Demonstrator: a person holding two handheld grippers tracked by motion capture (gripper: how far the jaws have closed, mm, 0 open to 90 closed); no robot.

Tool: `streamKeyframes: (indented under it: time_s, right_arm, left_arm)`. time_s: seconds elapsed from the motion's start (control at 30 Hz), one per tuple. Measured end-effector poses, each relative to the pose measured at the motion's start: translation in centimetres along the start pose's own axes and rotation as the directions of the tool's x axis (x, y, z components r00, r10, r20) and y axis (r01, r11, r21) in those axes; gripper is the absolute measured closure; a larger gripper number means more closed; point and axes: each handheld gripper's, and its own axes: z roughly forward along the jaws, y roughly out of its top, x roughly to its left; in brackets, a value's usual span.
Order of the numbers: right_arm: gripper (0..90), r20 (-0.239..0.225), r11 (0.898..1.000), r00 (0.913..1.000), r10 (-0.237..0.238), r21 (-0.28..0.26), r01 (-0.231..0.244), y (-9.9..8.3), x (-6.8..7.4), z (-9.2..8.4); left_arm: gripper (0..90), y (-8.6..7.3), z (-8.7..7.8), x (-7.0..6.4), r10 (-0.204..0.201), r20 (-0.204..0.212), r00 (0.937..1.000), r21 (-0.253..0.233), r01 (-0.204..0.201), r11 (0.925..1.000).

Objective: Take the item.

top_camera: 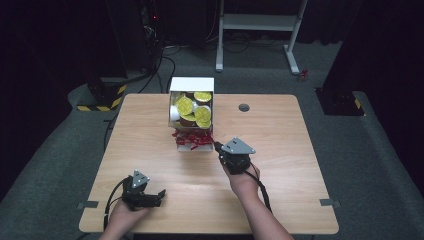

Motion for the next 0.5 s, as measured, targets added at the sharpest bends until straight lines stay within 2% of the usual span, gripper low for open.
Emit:
streamKeyframes:
  time_s: [0.5]
  right_arm:
    - [89.2,-0.003,0.999,0.9999,-0.01,-0.033,0.01,0.1,0.2,-1.2]
  left_arm:
    - [1.4,0.0,0.0,0.0,-0.003,0.005,1.0,0.0,0.003,1.0]
